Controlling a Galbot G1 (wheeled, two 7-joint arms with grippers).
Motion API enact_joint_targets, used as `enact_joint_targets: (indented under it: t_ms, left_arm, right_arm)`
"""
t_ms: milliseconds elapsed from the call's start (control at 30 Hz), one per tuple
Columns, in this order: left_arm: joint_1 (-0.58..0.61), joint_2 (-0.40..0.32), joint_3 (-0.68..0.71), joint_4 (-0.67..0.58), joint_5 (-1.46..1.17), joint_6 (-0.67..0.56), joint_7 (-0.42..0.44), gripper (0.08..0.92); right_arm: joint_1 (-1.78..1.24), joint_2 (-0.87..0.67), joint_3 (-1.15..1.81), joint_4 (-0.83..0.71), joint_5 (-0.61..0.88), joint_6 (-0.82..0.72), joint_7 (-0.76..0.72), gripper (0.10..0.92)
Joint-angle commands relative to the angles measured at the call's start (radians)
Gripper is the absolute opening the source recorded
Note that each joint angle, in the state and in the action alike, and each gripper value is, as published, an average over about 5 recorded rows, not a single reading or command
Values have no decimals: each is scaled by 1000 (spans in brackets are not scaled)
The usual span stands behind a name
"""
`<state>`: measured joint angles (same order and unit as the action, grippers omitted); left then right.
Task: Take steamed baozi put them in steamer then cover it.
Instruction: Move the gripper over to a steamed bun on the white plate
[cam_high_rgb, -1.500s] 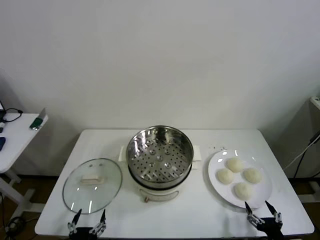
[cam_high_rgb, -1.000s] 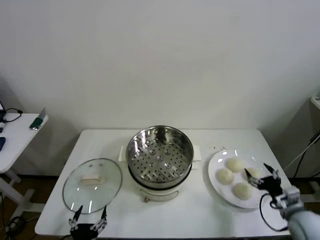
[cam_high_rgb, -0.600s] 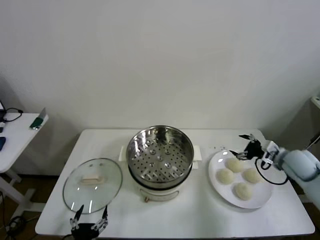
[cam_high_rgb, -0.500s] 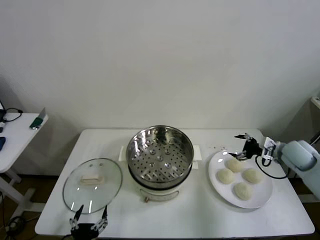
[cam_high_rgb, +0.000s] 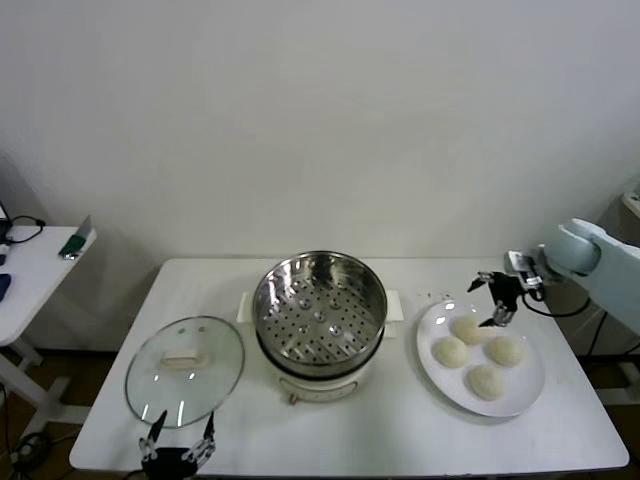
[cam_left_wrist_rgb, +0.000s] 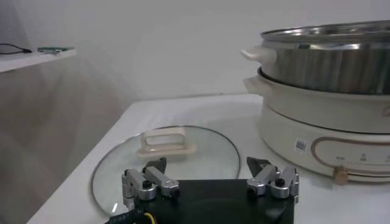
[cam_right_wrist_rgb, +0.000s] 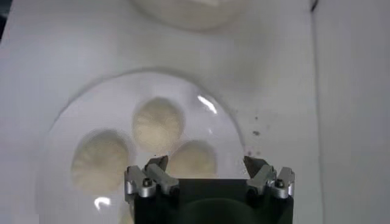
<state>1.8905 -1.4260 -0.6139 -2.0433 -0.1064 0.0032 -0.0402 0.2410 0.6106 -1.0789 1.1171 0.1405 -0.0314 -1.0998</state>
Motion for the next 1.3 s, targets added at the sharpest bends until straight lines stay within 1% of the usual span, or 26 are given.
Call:
enact_joint_targets:
  t_ms: [33,333,767,867,1033,1133,1300]
  left_arm:
    - [0,-2,-1,-1,0,0,0,823]
    - [0,-12,1,-2,6,-1,2,823]
    - [2,-10,1,-2,8,0,2,823]
    - [2,-9,1,-3,9,1,2,823]
    - [1,-8,2,-4,9,3,1,823]
    - [-1,-7,2,-1,11,3,0,823]
    - [-1,-7,2,-1,14,3,0,823]
  right_arm:
    - [86,54,-166,-79,-14,-1,-62,823]
    - [-41,107,-51,-147,-55,-55,22,823]
    - [-156,157,62,-193,-81,-83,71,820]
    - [-164,164,74,-205,-91,-85,78,786]
    - [-170,169,88,-215,-98,-85,81,697]
    - [-171,170,92,-215,-88,-84,79,657]
    - [-150,166,85,-207,-83,-72,75,637]
